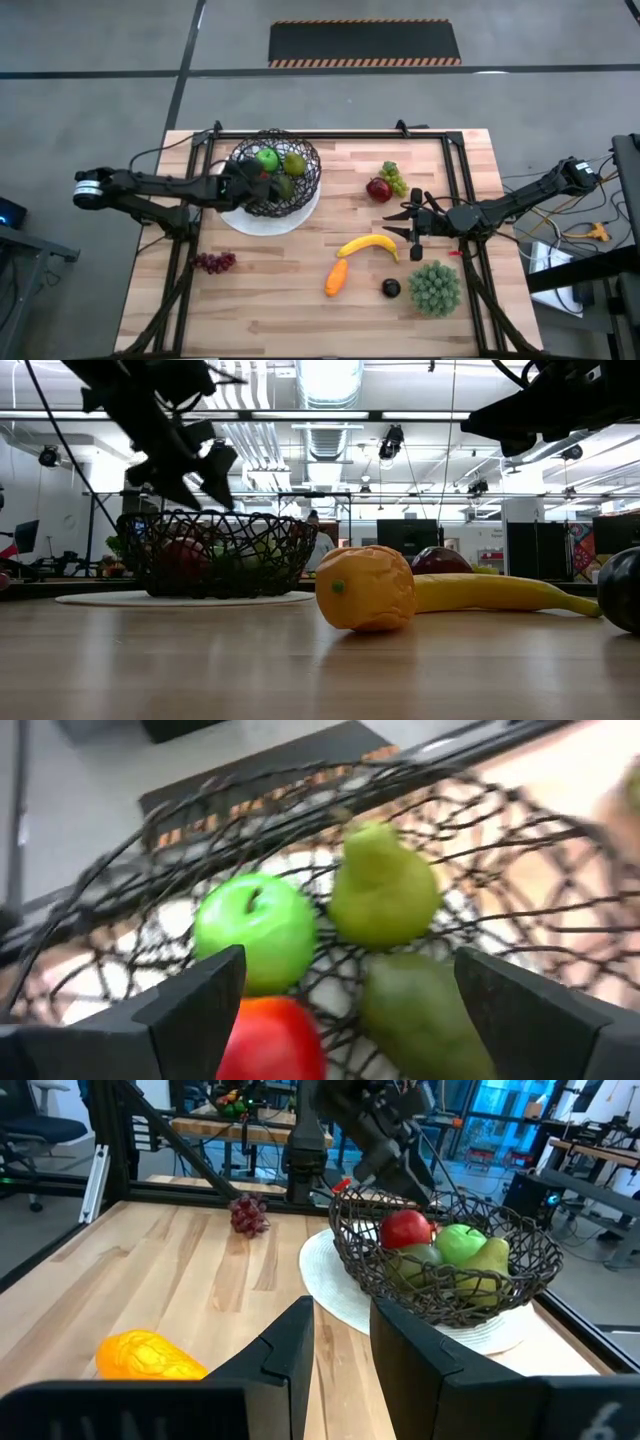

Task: Build produce basket
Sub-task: Put the banana into the woven basket

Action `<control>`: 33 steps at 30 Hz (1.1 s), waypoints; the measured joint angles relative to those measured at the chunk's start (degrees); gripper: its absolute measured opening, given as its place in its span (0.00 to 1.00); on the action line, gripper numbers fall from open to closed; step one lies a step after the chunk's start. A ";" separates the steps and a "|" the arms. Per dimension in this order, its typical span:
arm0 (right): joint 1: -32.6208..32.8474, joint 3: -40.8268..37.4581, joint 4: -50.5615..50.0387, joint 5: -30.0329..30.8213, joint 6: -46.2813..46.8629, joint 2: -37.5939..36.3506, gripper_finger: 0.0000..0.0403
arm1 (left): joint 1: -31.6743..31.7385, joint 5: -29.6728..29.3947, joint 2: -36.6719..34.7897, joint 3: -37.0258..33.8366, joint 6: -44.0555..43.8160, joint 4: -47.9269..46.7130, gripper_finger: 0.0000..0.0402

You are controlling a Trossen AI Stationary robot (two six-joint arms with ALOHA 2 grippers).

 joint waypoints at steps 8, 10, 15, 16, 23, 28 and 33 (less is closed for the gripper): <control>0.01 0.00 -0.02 0.01 4.40 0.01 0.23 | -5.31 3.18 -0.02 5.71 15.75 5.01 0.85; 0.01 0.02 0.02 0.00 6.29 0.28 0.23 | -7.71 4.38 -0.02 6.05 22.50 9.79 0.85; 0.01 0.02 0.02 0.02 10.12 1.35 0.23 | -12.67 12.03 -0.02 5.76 37.14 22.04 0.85; 0.01 0.02 0.06 0.02 10.79 1.58 0.24 | -13.47 12.91 0.00 5.76 39.06 23.88 0.85; 0.01 5.18 -6.25 1.57 12.93 4.96 0.36 | -15.00 13.30 -0.02 5.74 50.95 31.98 0.85; 0.01 13.88 -19.74 1.57 12.92 9.66 0.45 | -14.89 13.30 -0.02 5.51 54.82 34.06 0.85; 0.01 22.59 -36.86 1.46 17.86 14.80 0.51 | -14.89 13.28 -0.05 5.10 55.66 34.97 0.85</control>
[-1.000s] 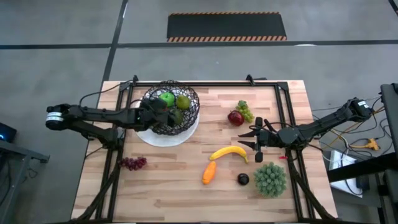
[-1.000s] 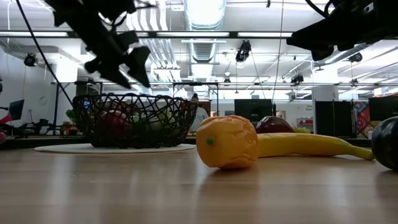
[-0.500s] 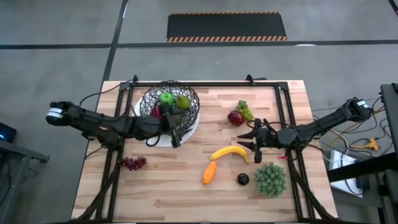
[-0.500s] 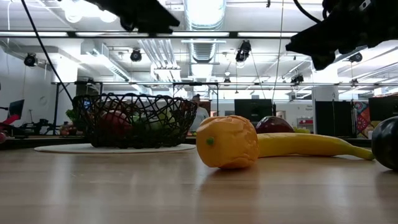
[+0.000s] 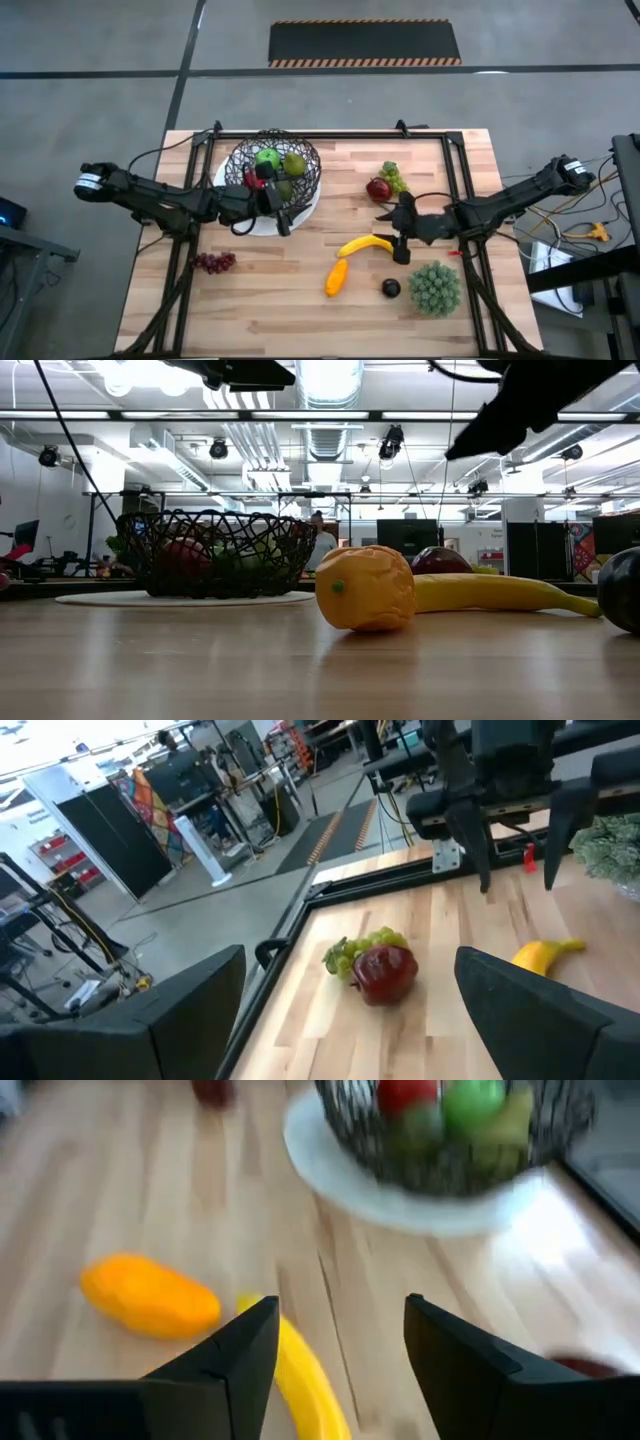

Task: Build produce basket
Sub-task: Put the banana into the woven basket

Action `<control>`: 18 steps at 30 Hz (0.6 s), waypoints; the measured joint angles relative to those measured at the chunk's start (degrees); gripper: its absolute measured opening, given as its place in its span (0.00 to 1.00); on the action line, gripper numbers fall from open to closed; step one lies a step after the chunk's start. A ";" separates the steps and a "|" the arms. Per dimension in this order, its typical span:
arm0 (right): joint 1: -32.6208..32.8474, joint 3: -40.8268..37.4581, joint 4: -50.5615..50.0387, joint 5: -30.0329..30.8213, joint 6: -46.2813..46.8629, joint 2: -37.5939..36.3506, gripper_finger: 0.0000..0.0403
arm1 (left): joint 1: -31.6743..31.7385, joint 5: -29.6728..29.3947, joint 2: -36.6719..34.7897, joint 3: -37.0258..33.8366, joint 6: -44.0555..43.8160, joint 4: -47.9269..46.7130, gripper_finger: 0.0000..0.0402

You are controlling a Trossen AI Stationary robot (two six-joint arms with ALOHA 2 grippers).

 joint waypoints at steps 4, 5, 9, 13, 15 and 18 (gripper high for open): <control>0.00 4.90 -13.05 -1.53 6.85 4.20 0.52 | 0.00 -0.01 0.11 -0.03 -0.02 0.00 0.85; 0.00 5.62 -15.32 -2.51 8.71 5.17 0.52 | 0.00 0.00 0.11 -0.03 -0.02 0.00 0.85; 0.00 6.10 -17.57 -9.28 13.67 8.78 0.51 | 0.00 -0.02 0.13 -0.03 -0.02 0.02 0.85; 0.00 5.79 -18.63 -13.70 19.08 12.17 0.51 | 0.00 -0.02 0.13 -0.01 -0.02 0.55 0.85; 0.00 5.76 -20.29 -13.94 21.40 13.79 0.51 | 0.00 -0.04 0.13 -0.01 -0.02 0.85 0.85; -0.02 5.72 -21.27 -13.94 23.53 16.19 0.51 | 0.00 -0.11 0.13 -0.01 -0.02 0.85 0.85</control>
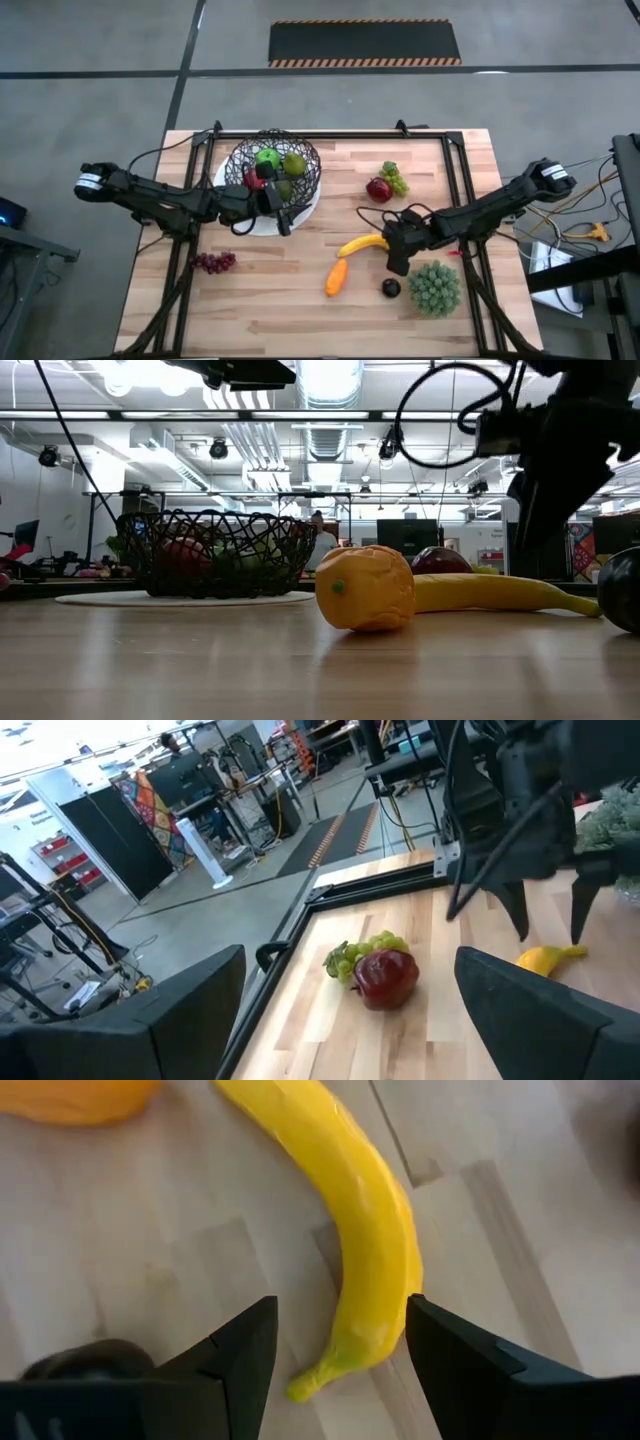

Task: Build produce basket
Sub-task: Put the banana into the woven basket

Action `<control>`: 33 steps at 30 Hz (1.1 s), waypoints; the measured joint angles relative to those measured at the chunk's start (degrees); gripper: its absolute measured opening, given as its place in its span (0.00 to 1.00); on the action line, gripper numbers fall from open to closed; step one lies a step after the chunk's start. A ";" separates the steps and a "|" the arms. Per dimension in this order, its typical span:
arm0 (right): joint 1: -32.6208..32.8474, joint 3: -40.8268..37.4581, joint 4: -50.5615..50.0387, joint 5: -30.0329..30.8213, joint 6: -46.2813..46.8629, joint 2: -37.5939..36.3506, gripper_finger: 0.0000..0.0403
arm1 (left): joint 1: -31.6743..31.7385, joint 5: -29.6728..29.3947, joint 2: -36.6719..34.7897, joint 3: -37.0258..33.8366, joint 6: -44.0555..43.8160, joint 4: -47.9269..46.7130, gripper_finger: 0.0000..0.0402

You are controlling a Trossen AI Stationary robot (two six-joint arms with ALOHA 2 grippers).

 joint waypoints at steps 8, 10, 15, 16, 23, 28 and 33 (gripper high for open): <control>-0.69 0.00 0.10 0.66 1.95 5.97 0.51 | 0.00 -0.28 0.00 0.00 0.04 0.14 0.85; -0.88 0.03 0.31 1.07 1.95 7.48 0.51 | 0.00 -0.29 0.00 0.00 0.07 0.13 0.85; -1.40 0.09 1.51 2.04 1.78 10.50 0.50 | 0.02 -0.35 0.00 0.00 0.07 0.15 0.85; -1.44 0.09 1.82 2.05 1.67 11.01 0.49 | 0.02 -0.35 0.00 0.00 0.07 0.15 0.85; -1.38 0.27 2.42 2.24 1.60 13.45 0.30 | 0.04 -0.35 0.00 -0.02 0.07 0.13 0.85; -1.38 0.22 2.46 2.16 1.76 12.89 0.28 | 0.04 -0.35 0.00 -0.02 0.09 0.13 0.85; -1.42 0.35 2.05 2.10 1.81 10.64 0.28 | 0.04 -2.11 -0.03 -0.02 1.96 0.15 0.85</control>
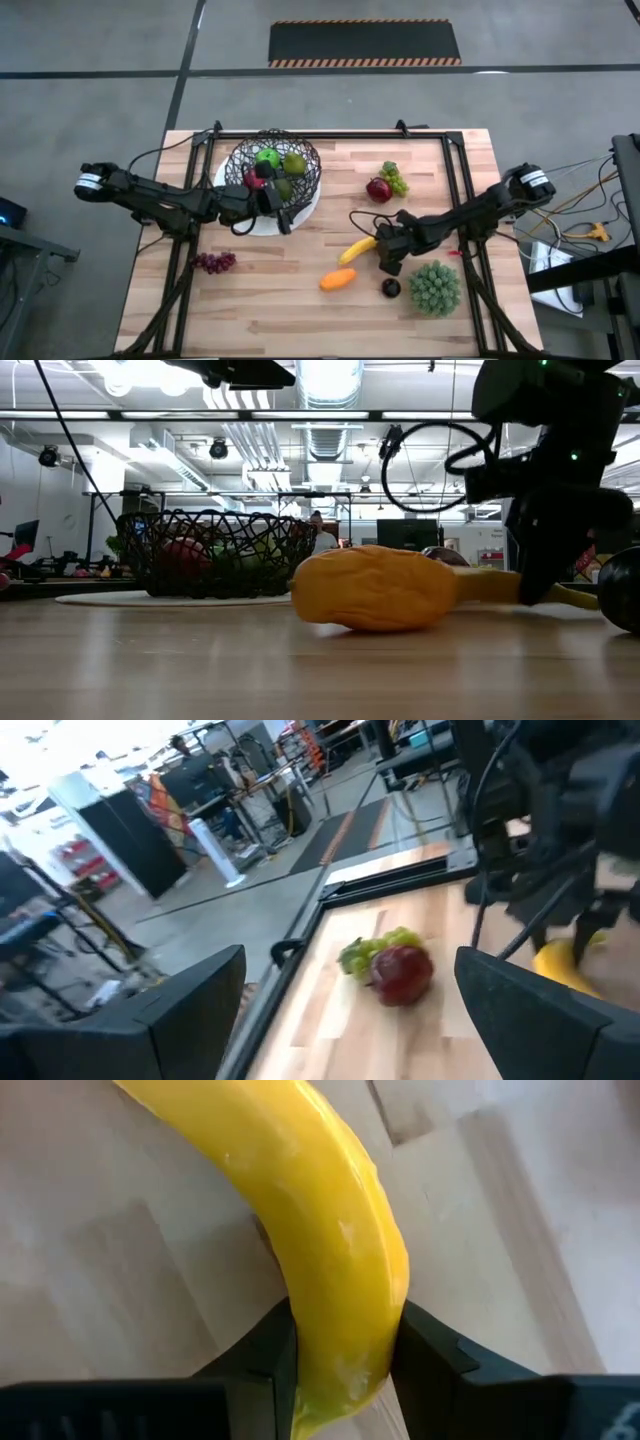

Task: Build produce basket
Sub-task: Put the banana into the woven basket

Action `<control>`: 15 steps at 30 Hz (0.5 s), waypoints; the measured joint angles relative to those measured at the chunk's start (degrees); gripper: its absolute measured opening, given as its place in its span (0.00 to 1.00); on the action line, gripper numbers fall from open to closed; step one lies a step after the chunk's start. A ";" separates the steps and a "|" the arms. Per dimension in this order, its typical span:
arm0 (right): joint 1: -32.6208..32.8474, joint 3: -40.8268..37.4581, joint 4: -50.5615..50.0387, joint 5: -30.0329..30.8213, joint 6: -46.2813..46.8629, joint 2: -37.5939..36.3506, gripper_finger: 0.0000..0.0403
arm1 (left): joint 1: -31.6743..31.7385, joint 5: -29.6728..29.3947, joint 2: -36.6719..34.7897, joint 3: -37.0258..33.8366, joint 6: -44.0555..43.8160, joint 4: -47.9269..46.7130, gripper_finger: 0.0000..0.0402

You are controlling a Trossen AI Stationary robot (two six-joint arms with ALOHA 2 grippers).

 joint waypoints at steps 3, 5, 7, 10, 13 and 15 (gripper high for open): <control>0.00 0.22 -0.08 1.74 0.10 -2.22 0.28 | 0.15 -1.29 -0.49 -0.01 2.07 0.04 0.85; -0.09 0.22 -0.98 2.66 0.16 -3.95 0.28 | 0.41 -1.38 -1.16 -0.04 2.63 0.16 0.85; -0.09 0.22 -1.69 4.00 0.18 -5.92 0.28 | 0.77 -1.39 -1.83 -0.09 2.65 0.44 0.85; -0.09 0.22 -2.09 7.60 -0.36 -9.23 0.28 | 1.07 -1.39 -2.16 -0.13 2.69 0.38 0.85; -0.09 0.22 -1.73 13.16 -3.63 -12.41 0.28 | 1.22 -1.45 -2.43 -0.21 3.94 2.52 0.85; -0.09 0.22 0.09 18.19 -6.68 -13.97 0.28 | 1.27 -1.45 -2.71 -0.21 5.76 4.26 0.85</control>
